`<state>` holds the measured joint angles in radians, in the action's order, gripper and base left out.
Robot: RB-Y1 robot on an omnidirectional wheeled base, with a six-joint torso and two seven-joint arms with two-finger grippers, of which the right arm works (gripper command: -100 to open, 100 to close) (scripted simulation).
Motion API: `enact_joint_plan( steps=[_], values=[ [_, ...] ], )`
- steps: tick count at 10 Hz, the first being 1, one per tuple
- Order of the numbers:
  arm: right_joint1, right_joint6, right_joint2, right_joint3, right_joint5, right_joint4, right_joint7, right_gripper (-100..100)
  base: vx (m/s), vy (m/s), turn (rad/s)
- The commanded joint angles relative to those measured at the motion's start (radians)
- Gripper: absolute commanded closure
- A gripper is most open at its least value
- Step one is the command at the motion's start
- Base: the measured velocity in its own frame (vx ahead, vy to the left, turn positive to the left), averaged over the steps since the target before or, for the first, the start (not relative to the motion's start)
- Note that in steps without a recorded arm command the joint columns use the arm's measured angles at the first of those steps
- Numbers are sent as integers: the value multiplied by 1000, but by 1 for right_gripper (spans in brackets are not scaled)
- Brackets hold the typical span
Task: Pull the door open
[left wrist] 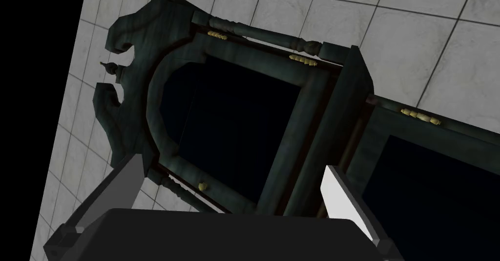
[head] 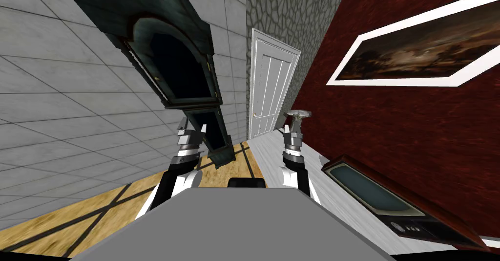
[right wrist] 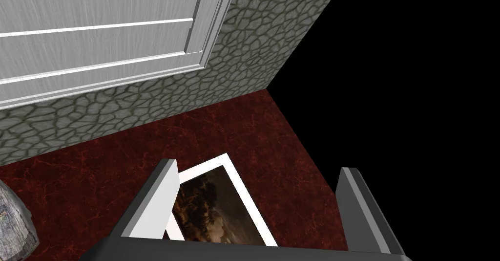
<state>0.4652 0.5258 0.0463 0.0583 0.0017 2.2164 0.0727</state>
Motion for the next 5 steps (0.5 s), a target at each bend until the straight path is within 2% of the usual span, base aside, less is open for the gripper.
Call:
enact_joint_plan(
  steps=[1, 3, 5],
  values=[
    [-11, 8, -13, -1, -15, -36, 0, -100, 38, -38, 167],
    [-21, 14, -22, -2, -28, -66, 0, -100, 65, -45, 143],
    [-38, 26, -39, -4, -52, -123, 1, -100, 81, -52, 188]
  ],
)
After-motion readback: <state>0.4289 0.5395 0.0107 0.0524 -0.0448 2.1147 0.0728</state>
